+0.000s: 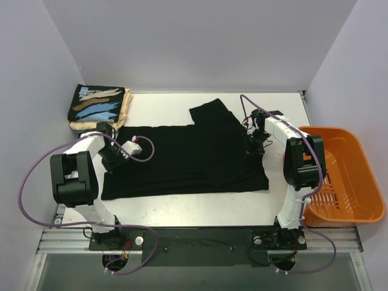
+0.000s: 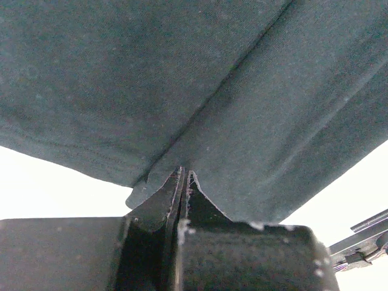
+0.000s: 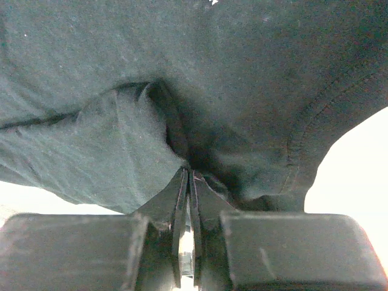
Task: Fold and stack the t-shirts
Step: Fold the flattened tshirt in 1/3 of the way
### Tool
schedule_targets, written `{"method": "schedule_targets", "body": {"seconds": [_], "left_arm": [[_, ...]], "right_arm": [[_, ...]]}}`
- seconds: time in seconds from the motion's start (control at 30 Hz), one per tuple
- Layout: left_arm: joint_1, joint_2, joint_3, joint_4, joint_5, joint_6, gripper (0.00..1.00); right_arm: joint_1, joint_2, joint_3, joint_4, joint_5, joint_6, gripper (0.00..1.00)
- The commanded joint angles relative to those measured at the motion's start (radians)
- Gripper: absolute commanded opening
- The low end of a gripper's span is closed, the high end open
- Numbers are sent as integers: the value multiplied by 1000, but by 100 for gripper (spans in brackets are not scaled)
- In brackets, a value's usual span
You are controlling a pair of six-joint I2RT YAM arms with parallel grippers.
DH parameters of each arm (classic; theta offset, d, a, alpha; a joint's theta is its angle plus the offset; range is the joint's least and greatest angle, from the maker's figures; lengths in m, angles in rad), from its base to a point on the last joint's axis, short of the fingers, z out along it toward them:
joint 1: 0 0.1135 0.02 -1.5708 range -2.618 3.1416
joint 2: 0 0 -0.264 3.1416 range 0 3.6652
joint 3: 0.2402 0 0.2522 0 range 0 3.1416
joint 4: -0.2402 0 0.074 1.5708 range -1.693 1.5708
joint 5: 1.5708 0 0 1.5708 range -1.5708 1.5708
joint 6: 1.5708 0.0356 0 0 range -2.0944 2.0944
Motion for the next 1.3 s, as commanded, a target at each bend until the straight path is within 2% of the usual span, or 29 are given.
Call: {"method": "schedule_targets", "body": {"seconds": [0.0,0.17,0.33,0.37,0.4,0.43,0.5,0.63,0.9,0.97,1.07,1.27], "left_arm": [[4,-81,33,24,12,-44,0],[4,-126,61,50,29,-81,0],[2,-86,52,-19,44,22,0],[5,-71,52,-17,39,25,17],[4,-47,59,-23,45,36,23],[2,-20,78,-43,50,40,34],[4,21,120,-93,79,56,43],[4,82,180,-201,171,118,51],[-27,129,173,-220,190,154,49],[-31,135,174,-239,187,171,45],[-36,136,164,-227,154,158,31],[-36,129,125,-255,115,207,29]], "right_arm": [[-7,-73,-5,-39,16,16,0],[-53,-120,17,-38,-3,28,0],[-51,-122,23,-38,-46,17,0],[-47,-123,21,-39,-49,16,0],[-39,-120,18,-38,-48,16,0],[-36,-120,14,-39,-43,16,0],[-33,-119,7,-35,-39,16,0],[-33,-119,-2,-36,-23,5,0],[-37,-125,-8,-44,-28,-10,0],[-43,-123,-3,-44,-36,-13,0],[-50,-117,6,-44,-39,-13,0],[-53,-120,6,-45,-40,-15,0]]}}
